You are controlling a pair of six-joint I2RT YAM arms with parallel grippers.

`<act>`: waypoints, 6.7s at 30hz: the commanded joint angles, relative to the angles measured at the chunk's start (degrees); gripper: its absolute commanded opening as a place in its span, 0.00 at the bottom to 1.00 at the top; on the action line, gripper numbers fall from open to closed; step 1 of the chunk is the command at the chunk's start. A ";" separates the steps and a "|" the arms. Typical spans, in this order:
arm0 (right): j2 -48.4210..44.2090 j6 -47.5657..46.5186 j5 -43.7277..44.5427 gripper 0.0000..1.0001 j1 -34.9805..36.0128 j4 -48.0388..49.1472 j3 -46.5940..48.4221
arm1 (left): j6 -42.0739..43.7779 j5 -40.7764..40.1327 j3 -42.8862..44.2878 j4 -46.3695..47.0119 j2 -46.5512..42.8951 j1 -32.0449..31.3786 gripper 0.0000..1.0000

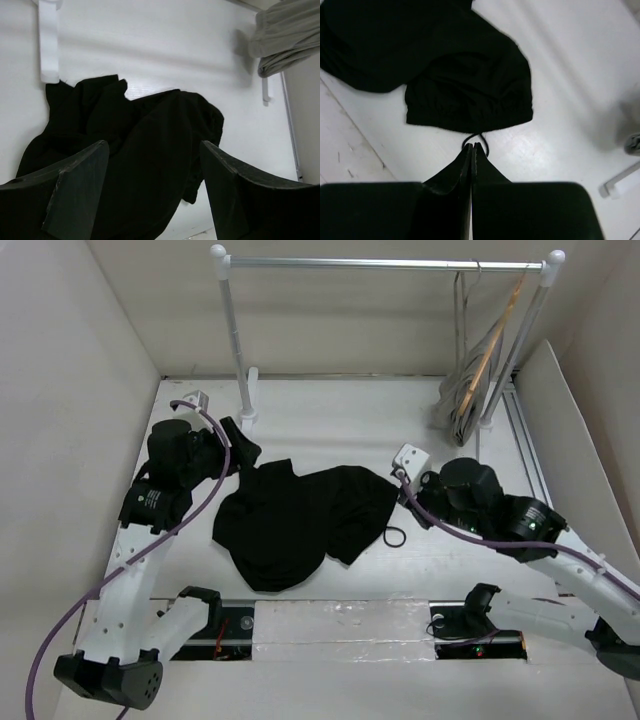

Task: Place the trousers on the hanger
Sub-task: Flatten out the trousers at the center of the board.

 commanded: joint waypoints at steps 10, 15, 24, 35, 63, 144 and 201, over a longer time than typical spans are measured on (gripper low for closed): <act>4.31 5.71 -10.33 0.69 -16.54 22.00 -22.57 | -2.68 -9.04 -10.91 -2.87 8.53 0.17 0.76; 17.12 3.25 -23.59 0.78 -29.82 33.81 -26.37 | -4.53 -6.58 -17.32 -0.06 13.02 0.17 0.79; 30.15 1.14 -27.65 0.78 -33.96 52.26 -26.89 | -7.96 -3.06 -21.63 5.83 23.13 0.17 0.78; 41.86 0.96 -38.20 0.28 -35.91 60.45 -26.10 | -9.36 -4.38 -21.03 8.21 28.94 0.78 0.02; -10.66 -3.89 -2.45 0.00 -24.65 11.19 -4.97 | -12.17 -9.30 23.33 -3.94 15.11 15.37 0.00; -8.50 -2.91 -2.26 0.00 -24.65 -0.46 3.17 | -14.20 -15.16 46.66 -1.82 38.08 25.48 0.00; 12.13 1.75 -22.38 0.66 -63.93 13.41 -24.51 | -5.50 -5.45 25.36 11.54 58.99 -52.82 0.78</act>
